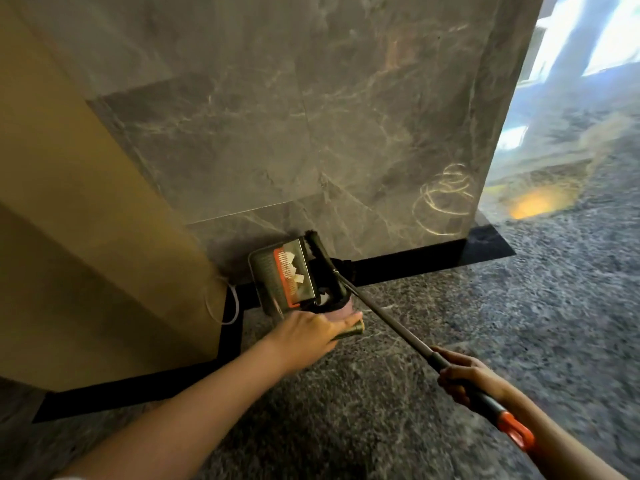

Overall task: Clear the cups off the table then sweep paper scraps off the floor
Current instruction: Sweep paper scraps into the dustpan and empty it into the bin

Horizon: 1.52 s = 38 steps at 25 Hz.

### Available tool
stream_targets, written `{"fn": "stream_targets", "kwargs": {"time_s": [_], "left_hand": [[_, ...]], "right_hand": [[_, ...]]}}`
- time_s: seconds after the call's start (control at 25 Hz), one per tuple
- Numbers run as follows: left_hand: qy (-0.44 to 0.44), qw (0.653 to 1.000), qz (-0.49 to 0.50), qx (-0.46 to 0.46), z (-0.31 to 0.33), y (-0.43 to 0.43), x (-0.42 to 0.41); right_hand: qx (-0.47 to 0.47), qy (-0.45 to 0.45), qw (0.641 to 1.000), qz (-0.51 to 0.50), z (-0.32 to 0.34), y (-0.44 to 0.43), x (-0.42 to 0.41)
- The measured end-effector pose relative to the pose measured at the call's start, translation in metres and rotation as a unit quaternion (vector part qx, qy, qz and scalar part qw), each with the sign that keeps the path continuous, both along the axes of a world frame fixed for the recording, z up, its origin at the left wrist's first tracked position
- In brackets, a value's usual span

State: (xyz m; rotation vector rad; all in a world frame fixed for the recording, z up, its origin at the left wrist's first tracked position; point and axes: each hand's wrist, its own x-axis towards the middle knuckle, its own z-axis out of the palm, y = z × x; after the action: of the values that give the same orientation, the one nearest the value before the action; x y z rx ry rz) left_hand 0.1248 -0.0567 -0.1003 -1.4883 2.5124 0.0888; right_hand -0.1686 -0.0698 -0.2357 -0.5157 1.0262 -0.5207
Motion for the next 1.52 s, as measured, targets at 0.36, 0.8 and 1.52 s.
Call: {"fn": "stream_targets", "kwargs": {"time_s": [0.36, 0.8, 1.52], "left_hand": [[-0.09, 0.993, -0.062, 0.046, -0.005, -0.002, -0.024], [-0.098, 0.991, -0.062, 0.067, -0.031, 0.009, -0.019], [-0.051, 0.993, -0.095, 0.049, -0.031, -0.012, 0.014]], "right_hand": [[-0.006, -0.008, 1.0, 0.0, -0.007, 0.0, -0.018], [-0.021, 0.024, 0.999, 0.029, -0.013, 0.004, -0.035], [0.003, 0.007, 1.0, -0.004, -0.027, 0.005, -0.034]]}}
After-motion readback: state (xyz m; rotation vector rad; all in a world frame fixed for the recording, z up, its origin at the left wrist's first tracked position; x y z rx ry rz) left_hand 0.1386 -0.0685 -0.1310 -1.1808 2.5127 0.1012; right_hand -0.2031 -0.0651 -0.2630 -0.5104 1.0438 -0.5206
